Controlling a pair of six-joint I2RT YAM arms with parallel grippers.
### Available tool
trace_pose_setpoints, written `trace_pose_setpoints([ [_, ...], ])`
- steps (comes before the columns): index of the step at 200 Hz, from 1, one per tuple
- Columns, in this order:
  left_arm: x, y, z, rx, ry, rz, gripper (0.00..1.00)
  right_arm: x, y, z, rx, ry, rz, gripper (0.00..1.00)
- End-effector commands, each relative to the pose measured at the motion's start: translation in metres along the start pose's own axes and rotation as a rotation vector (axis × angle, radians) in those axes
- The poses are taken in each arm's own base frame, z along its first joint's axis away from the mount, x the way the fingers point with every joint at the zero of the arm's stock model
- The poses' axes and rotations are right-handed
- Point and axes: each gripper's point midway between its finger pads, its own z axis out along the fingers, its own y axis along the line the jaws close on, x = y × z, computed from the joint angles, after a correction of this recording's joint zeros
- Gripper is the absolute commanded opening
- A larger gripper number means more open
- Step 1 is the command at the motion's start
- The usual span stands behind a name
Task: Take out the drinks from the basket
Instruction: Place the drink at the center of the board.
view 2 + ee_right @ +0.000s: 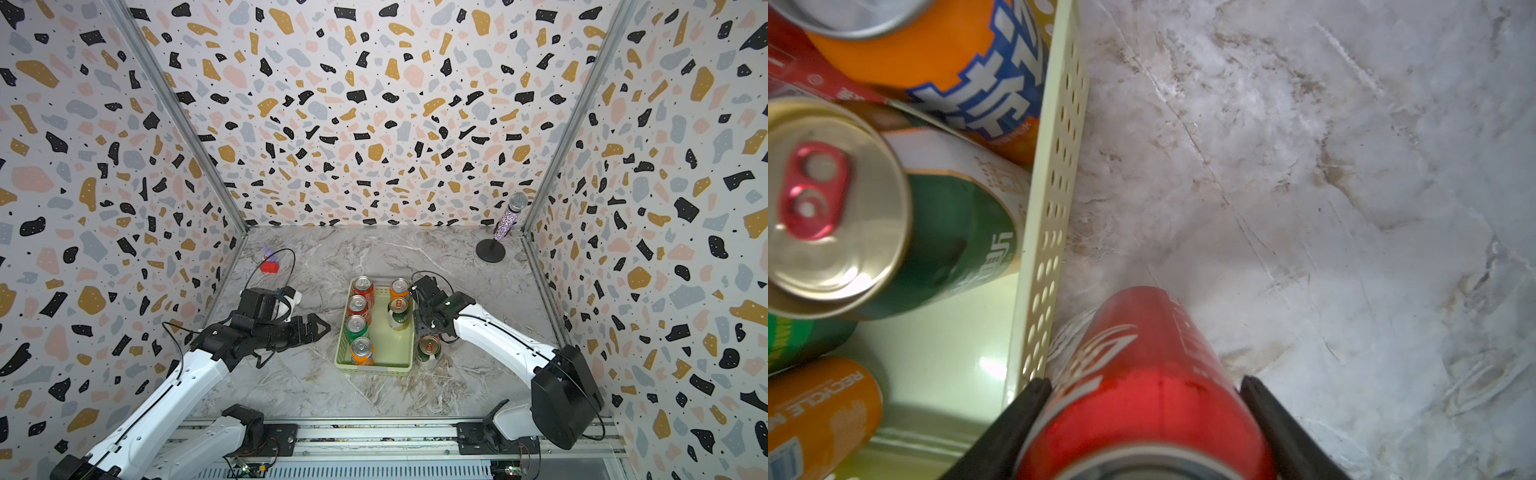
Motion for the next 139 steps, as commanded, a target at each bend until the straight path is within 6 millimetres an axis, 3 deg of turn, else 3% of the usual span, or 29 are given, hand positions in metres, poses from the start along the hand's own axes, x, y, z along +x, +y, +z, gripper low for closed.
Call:
trace_pose_setpoints([
  [1, -0.001, -0.004, 0.0, 0.023, -0.011, 0.006, 1.0, -0.012, -0.002, -0.005, 0.015, -0.041, 0.01, 0.46],
  [101, -0.001, -0.004, 0.002, 0.019, -0.005, 0.005, 1.0, 0.004, 0.003, 0.015, 0.002, 0.025, 0.035, 0.71],
  [139, -0.001, -0.003, 0.002, 0.017, -0.005, 0.004, 1.0, 0.008, 0.0, 0.014, 0.007, 0.022, 0.043, 0.81],
])
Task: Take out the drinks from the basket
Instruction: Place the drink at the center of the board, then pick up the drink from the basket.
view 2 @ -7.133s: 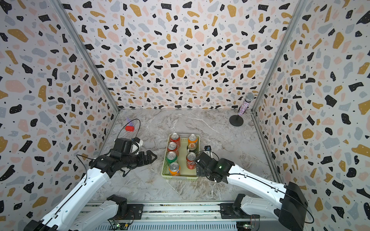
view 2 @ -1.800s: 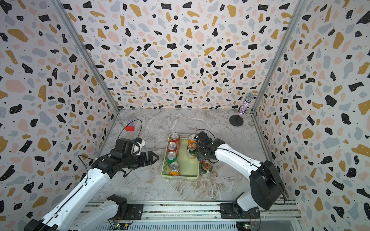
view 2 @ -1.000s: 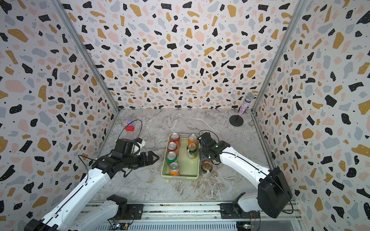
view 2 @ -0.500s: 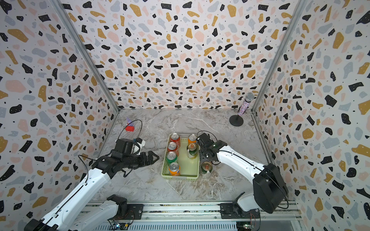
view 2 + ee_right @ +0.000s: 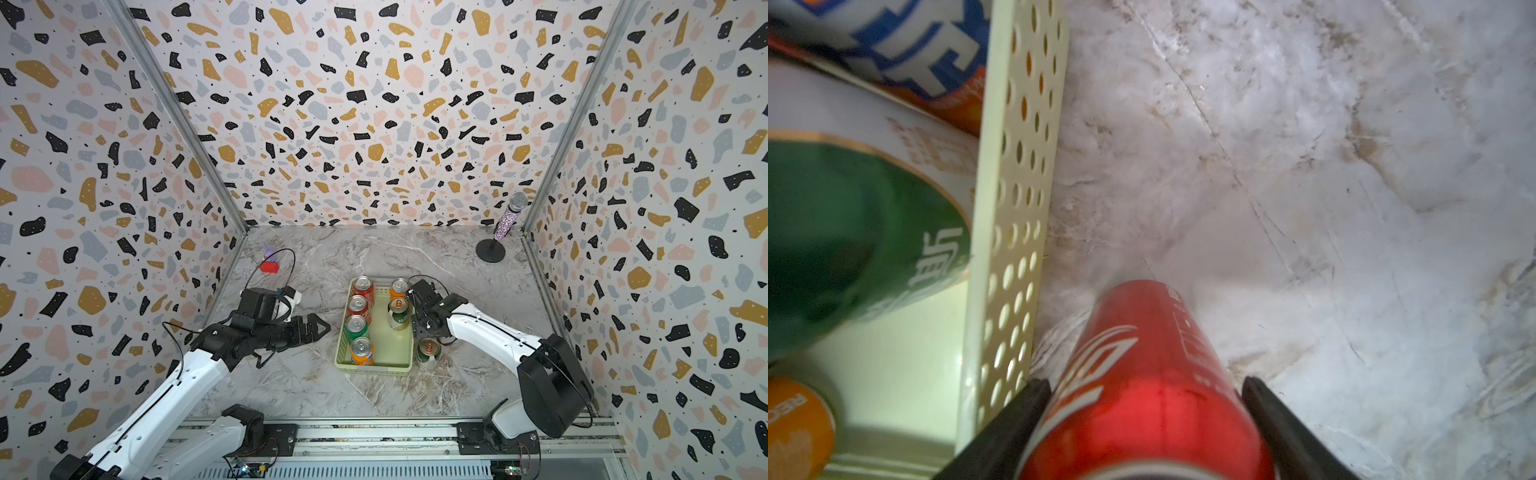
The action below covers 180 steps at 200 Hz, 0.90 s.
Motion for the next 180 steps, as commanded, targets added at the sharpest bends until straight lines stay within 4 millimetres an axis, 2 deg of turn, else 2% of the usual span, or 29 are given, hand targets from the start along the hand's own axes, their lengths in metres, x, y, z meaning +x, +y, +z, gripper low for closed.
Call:
trace_pose_setpoints([
  [1, -0.001, -0.003, 0.002, 0.017, -0.006, 0.004, 1.0, -0.005, -0.001, -0.008, -0.011, -0.032, 0.027, 0.81],
  [52, -0.001, -0.003, 0.002, 0.018, -0.006, 0.004, 1.0, -0.003, -0.004, -0.014, -0.009, -0.038, 0.027, 0.87],
  [75, -0.001, -0.003, 0.002, 0.017, -0.004, 0.004, 1.0, -0.008, -0.007, -0.025, -0.011, -0.07, 0.026, 0.9],
  [138, 0.001, -0.001, 0.006, 0.013, 0.011, -0.003, 1.0, -0.025, -0.019, -0.07, -0.005, -0.174, 0.004, 0.91],
  [180, 0.002, 0.001, 0.009, 0.002, 0.024, -0.006, 1.0, -0.034, -0.008, -0.112, -0.139, -0.273, -0.034, 0.9],
])
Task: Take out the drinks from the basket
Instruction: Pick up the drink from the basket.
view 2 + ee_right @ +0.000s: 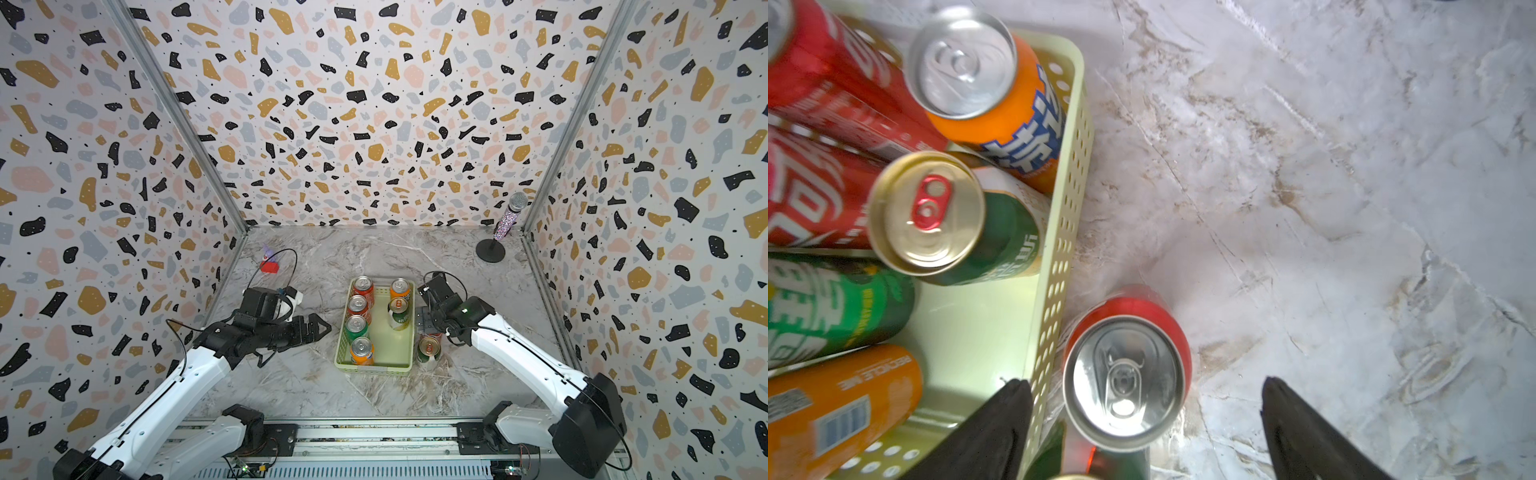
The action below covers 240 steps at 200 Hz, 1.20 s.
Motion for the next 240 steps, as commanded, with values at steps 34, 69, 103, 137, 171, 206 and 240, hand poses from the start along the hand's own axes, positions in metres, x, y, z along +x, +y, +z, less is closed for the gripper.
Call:
trace_pose_setpoints([
  [34, 0.002, -0.004, 0.004, 0.017, 0.01, 0.011, 1.0, -0.032, 0.016, -0.053, -0.126, -0.095, -0.031, 0.9],
  [69, 0.003, -0.006, 0.003, 0.018, 0.01, 0.007, 1.0, -0.045, 0.039, -0.049, -0.2, -0.066, -0.041, 0.88],
  [103, 0.002, -0.007, -0.006, 0.019, -0.036, 0.014, 1.0, -0.051, 0.067, -0.029, -0.286, -0.016, -0.035, 0.84],
  [137, 0.001, -0.008, -0.01, 0.013, -0.039, 0.033, 1.0, -0.054, 0.083, -0.011, -0.283, 0.022, -0.046, 0.84],
  [171, -0.001, -0.015, -0.01, 0.033, -0.014, 0.062, 1.0, -0.047, 0.113, -0.006, -0.316, 0.039, -0.111, 0.85],
  [206, -0.004, -0.011, -0.012, -0.001, -0.019, 0.08, 1.0, -0.04, 0.113, 0.009, -0.25, 0.062, -0.139, 0.83],
  [240, -0.002, -0.009, -0.01, -0.005, -0.011, 0.073, 1.0, -0.05, 0.093, 0.014, -0.133, 0.004, -0.154, 0.85],
])
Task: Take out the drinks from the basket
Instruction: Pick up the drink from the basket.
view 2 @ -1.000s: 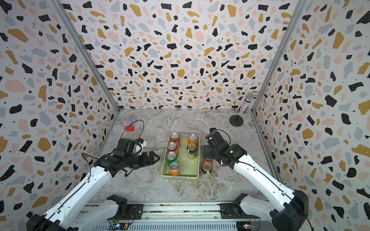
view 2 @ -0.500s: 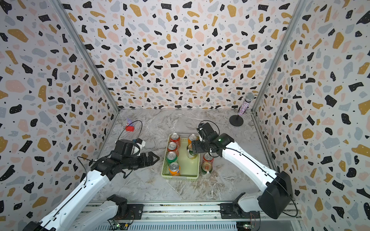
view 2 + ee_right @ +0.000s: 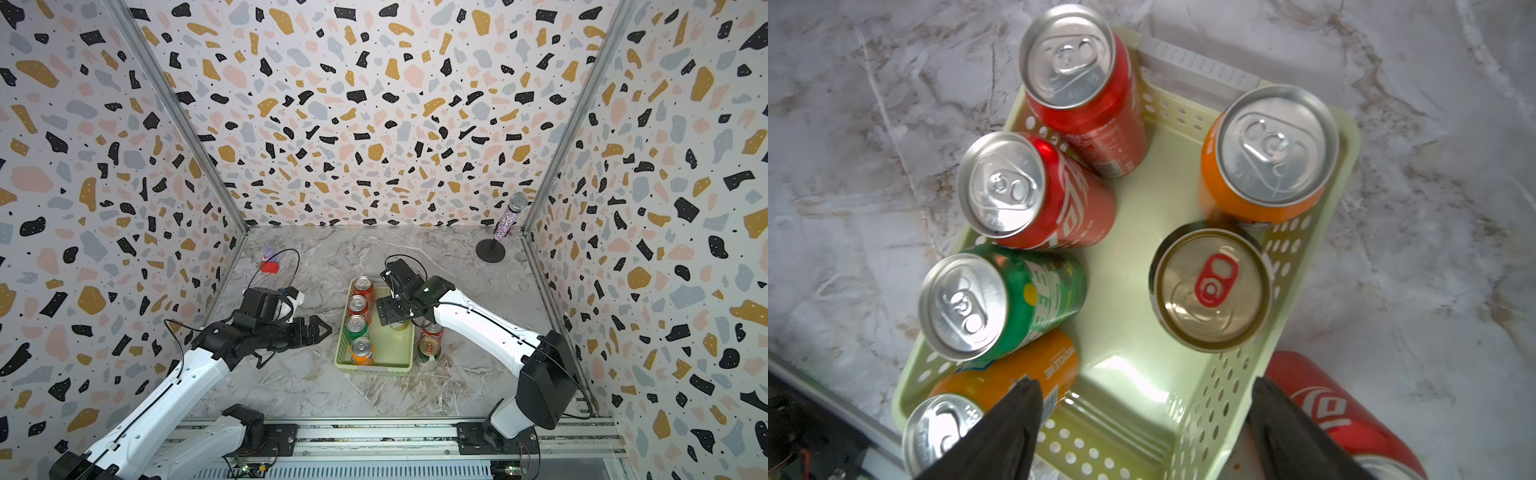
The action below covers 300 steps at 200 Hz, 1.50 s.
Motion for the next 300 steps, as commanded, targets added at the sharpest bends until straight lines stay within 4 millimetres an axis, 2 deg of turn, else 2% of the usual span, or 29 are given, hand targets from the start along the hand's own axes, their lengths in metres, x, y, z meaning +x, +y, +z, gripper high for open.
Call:
trace_pose_setpoints([
  [1, -0.006, -0.004, -0.005, -0.003, -0.018, 0.029, 1.0, -0.014, -0.017, -0.011, 0.095, -0.064, -0.012, 0.85],
  [75, -0.005, -0.005, -0.006, 0.001, -0.021, 0.029, 1.0, -0.013, -0.015, 0.025, 0.088, 0.023, -0.017, 0.85],
  [223, -0.004, -0.006, -0.002, 0.011, -0.002, 0.027, 1.0, -0.009, -0.018, 0.076, 0.146, 0.095, -0.018, 0.83],
  [274, -0.004, -0.005, -0.002, 0.009, -0.004, 0.026, 1.0, 0.004, -0.023, 0.087, 0.17, 0.134, -0.025, 0.76],
  [300, -0.004, -0.006, -0.002, 0.012, 0.001, 0.024, 1.0, 0.002, -0.023, 0.081, 0.164, 0.118, -0.021, 0.63],
])
